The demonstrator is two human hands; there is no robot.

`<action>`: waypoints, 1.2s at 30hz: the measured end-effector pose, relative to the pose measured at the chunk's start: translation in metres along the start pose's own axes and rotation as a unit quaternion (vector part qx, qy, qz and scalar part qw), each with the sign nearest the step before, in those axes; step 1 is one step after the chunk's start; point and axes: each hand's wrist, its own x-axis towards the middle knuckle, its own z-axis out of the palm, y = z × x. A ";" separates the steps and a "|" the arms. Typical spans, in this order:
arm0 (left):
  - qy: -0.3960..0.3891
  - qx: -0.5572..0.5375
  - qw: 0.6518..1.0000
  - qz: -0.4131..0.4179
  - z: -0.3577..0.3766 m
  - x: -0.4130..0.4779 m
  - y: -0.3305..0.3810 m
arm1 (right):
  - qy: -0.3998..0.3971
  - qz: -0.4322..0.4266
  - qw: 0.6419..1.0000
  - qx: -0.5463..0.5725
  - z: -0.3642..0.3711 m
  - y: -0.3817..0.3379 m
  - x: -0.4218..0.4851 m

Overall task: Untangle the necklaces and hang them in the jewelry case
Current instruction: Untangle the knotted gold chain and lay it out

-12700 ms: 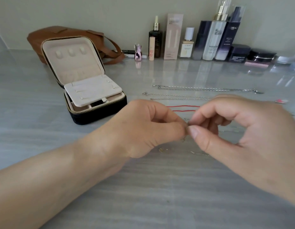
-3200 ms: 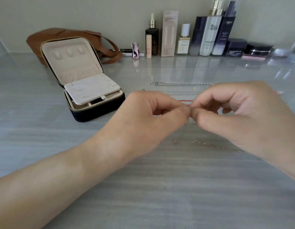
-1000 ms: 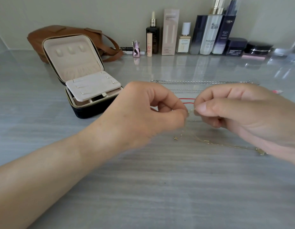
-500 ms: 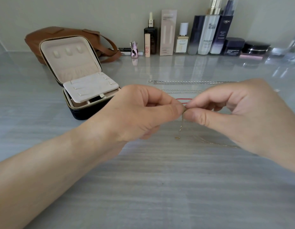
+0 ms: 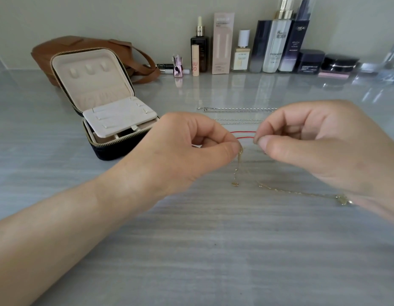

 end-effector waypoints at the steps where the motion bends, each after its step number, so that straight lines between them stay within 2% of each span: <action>1: -0.002 -0.007 1.000 -0.005 0.000 0.000 0.000 | 0.005 0.000 1.000 0.000 0.000 0.000 0.000; 5: -0.014 -0.030 0.999 -0.013 0.001 0.000 0.000 | -0.025 -0.010 1.000 -0.002 0.002 -0.001 -0.003; 8: -0.008 -0.011 1.000 0.013 0.001 0.000 0.000 | -0.056 -0.013 0.998 -0.028 0.007 -0.004 -0.004; 13: 0.006 0.061 0.996 0.066 0.001 -0.001 0.001 | -0.025 -0.028 0.997 -0.068 0.007 -0.002 -0.003; 20: 0.009 0.083 0.994 0.071 0.002 -0.001 -0.001 | 0.005 -0.075 0.989 -0.129 0.006 -0.003 -0.004; 31: -0.005 0.067 0.996 0.062 0.003 -0.003 0.000 | -0.007 0.001 1.000 -0.002 0.005 0.003 0.000; 34: -0.004 0.065 0.996 0.063 0.004 -0.003 0.000 | -0.031 -0.021 0.998 -0.049 0.005 0.001 -0.001; 36: -0.006 0.064 0.995 0.073 0.005 -0.004 0.001 | -0.018 -0.058 0.989 -0.132 0.007 0.001 -0.003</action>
